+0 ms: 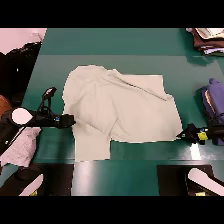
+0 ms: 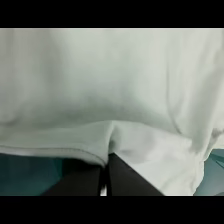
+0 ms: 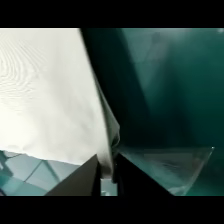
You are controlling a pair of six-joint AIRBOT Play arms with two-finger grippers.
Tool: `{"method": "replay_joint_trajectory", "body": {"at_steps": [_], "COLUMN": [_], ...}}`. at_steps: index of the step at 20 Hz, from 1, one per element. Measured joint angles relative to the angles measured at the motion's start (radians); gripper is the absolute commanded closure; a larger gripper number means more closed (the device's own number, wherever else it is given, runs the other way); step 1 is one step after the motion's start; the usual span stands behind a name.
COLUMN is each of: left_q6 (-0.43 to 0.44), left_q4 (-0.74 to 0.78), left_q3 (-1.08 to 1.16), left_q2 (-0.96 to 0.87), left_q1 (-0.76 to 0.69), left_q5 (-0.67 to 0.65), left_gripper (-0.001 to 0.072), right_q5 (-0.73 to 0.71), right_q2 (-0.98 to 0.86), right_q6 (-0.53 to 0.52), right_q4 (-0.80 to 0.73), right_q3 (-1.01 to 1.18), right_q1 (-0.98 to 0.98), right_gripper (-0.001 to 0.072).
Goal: Fold the shirts.
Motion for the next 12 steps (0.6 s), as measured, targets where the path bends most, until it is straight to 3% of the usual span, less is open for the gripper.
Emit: {"method": "replay_joint_trajectory", "body": {"at_steps": [1,6,12], "left_q6": [0.000,0.000,0.001], "left_q4": [0.000,0.004,0.084], "left_q3": [0.000,0.052,0.493], "left_q2": [0.000,0.000,0.000], "left_q1": [0.000,0.000,-0.001], "left_q5": [-0.002,-0.044,-0.118], "left_gripper": [0.0685,0.0685,0.0685], "right_q5": [-0.014,-0.088,-0.030], "right_q2": [0.008,0.113,0.249], "right_q6": [-0.001,0.000,0.027], "right_q4": [-0.004,-0.030,0.123], "right_q3": [-0.001,0.066,0.498], "right_q1": [0.019,0.093,0.182], "right_gripper": [0.0698,0.0699,0.0699]}}
